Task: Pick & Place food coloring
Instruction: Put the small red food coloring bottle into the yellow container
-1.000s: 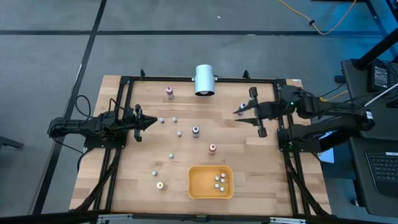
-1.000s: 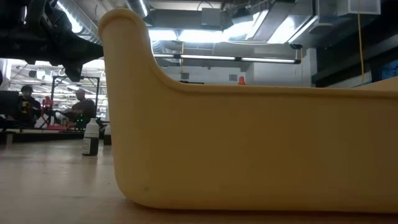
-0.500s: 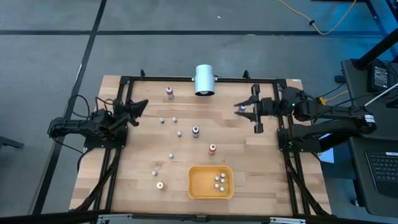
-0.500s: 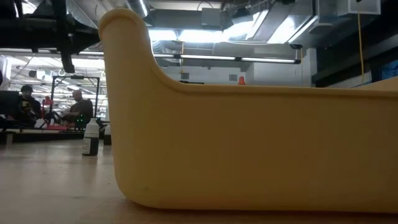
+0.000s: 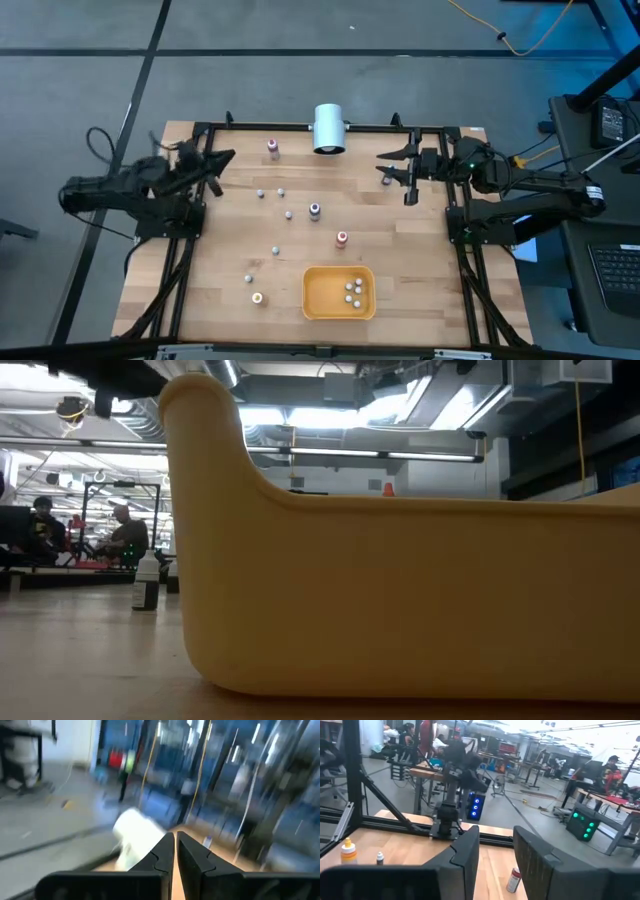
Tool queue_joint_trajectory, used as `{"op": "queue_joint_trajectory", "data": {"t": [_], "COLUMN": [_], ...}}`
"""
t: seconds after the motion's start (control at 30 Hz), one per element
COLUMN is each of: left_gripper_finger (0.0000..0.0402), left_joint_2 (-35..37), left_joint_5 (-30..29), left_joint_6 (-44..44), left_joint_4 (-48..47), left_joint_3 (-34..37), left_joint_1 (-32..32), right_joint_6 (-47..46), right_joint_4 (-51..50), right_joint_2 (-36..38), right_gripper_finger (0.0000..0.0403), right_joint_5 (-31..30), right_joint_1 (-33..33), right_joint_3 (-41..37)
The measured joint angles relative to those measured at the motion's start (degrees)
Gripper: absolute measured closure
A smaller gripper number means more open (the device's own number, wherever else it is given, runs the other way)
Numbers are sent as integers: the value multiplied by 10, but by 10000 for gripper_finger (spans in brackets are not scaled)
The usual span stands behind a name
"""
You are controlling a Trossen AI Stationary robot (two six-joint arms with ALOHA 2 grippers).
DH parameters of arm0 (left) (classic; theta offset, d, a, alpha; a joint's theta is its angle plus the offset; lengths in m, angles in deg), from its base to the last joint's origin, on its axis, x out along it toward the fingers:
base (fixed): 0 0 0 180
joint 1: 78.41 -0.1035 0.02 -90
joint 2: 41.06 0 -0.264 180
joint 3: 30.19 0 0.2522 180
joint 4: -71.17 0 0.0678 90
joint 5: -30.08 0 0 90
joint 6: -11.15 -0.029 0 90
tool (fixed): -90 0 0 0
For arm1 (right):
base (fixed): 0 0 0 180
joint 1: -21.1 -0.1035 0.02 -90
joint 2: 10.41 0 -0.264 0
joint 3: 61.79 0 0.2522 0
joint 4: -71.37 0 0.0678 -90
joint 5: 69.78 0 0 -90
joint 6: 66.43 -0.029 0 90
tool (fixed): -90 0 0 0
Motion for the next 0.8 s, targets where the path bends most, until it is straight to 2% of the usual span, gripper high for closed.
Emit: {"op": "queue_joint_trajectory", "data": {"t": [0.17,0.27,0.33,0.47,0.57,0.8], "left_gripper_finger": [384,384,383,369,341,239], "left_joint_2": [-140,-203,-238,-299,-342,-400], "left_joint_5": [-6,-22,-12,89,159,230], "left_joint_6": [9,24,47,54,31,-14], "left_joint_4": [-223,-294,-325,-358,-357,-331], "left_joint_3": [-138,-173,-177,-176,-176,-176], "left_joint_1": [-7,-31,-54,-113,-150,-200], "right_joint_6": [0,0,-3,0,0,1], "right_joint_4": [-1,-2,-3,-3,-6,-6], "right_joint_2": [0,0,0,0,0,0], "right_gripper_finger": [280,280,280,280,280,280], "right_joint_5": [0,0,8,51,60,61], "right_joint_1": [0,0,0,0,0,0], "right_joint_3": [0,0,0,0,0,0]}}
